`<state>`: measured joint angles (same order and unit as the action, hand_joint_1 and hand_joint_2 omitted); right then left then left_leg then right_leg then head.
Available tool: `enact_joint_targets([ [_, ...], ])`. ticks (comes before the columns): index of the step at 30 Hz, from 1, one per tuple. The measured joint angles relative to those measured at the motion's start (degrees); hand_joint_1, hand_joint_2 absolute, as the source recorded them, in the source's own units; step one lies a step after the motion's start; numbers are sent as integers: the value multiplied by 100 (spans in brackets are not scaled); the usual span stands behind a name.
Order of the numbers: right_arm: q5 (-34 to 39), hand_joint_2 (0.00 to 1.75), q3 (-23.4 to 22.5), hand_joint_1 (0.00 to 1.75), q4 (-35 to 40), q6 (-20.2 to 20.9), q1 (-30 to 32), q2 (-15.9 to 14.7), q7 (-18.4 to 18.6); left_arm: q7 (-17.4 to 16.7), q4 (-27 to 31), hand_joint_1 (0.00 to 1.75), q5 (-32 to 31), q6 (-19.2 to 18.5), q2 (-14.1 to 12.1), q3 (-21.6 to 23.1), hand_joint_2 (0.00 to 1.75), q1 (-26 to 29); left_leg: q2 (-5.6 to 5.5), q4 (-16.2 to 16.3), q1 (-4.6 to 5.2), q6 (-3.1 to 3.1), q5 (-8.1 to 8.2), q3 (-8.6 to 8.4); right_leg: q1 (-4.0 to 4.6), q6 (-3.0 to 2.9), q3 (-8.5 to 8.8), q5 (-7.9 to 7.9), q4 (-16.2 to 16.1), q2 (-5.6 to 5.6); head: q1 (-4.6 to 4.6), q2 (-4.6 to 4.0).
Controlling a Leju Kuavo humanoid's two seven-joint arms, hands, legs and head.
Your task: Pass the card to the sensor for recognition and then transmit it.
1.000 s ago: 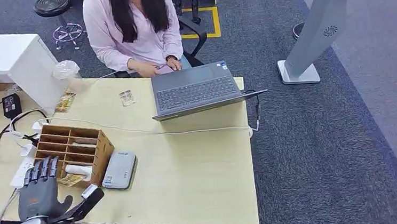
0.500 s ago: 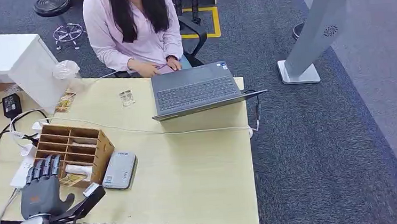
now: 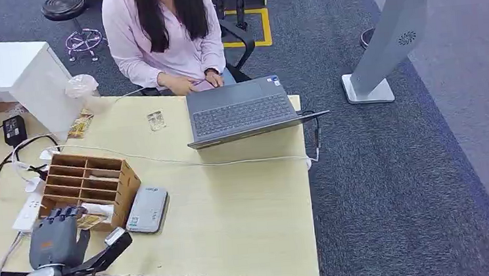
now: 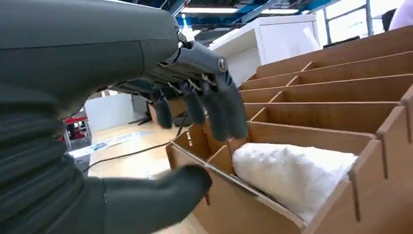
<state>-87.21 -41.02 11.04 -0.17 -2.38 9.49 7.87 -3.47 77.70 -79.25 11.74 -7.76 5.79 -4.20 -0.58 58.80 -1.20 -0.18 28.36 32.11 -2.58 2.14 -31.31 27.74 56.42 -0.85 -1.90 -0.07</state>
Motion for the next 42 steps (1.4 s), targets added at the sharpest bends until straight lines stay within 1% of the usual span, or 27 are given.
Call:
enact_joint_targets([
  [2, 0, 0, 20, 0, 0, 0, 0, -2, 0, 54, 0, 175, 11, 46, 0, 0, 175, 2, 0, 0, 0, 0, 0, 0, 0, 0, 0, 0, 0, 0, 0, 0],
  [7, 0, 0, 37, 0, 0, 2, 0, -7, -2, 68, 2, 175, 24, 149, 0, 2, 175, 1, 1, 0, 0, 0, 0, -1, 0, 0, 0, 0, 0, -1, 0, 0],
  [16, 0, 0, 44, 0, 0, 0, 0, -9, -2, 83, 2, 175, 22, 177, -2, 2, 175, 2, 0, 0, 0, 0, 0, -1, 0, 0, 1, 0, 0, 0, 0, 0],
  [18, 0, 0, 46, 0, 0, 0, 0, -11, -20, 164, 2, 175, 0, 225, -2, 2, 175, 1, 0, 0, 0, 0, 0, -1, 0, 0, 0, 0, 0, -1, 0, 0],
  [22, 0, 0, 50, 0, 0, 0, 0, -13, -35, 177, 2, 175, -13, 326, -20, 2, 175, -14, 0, 0, 0, 0, 0, -1, 0, 0, 0, 0, 0, -1, 0, 0],
  [26, 0, 0, 52, 0, 0, 0, -1, -17, -44, 271, 2, 175, -9, 376, -68, 2, 175, -97, 0, 0, 0, 0, 0, 0, 0, 0, 0, 0, 0, 0, 0, 0],
  [31, 0, 0, 57, 0, 0, -17, -9, -26, -55, 356, 39, 175, 24, 367, -129, 2, 175, -253, -1, 0, 0, 0, -1, -2, 0, 0, 1, 0, 0, 0, 0, 0],
  [36, 0, 0, 57, 0, 0, -20, -11, -28, -72, 363, 85, 175, 24, 358, -149, 2, 175, -281, 0, 0, 0, 0, -1, -2, 0, 0, 0, -1, 0, 0, 0, 0],
  [38, 0, 0, 57, 0, 0, -26, -13, -28, -79, 376, 166, 175, 44, 299, -171, 31, 175, -301, 0, 0, 0, 0, -1, -2, 0, 0, -1, -1, 0, 0, -2, 0],
  [42, 7, 0, 57, 0, 0, -74, -15, -28, -79, 380, 470, 175, 168, 15, -262, 177, 175, -368, 0, 0, 0, 0, -1, -2, 0, -1, -1, -1, 0, 0, 0, 0],
])
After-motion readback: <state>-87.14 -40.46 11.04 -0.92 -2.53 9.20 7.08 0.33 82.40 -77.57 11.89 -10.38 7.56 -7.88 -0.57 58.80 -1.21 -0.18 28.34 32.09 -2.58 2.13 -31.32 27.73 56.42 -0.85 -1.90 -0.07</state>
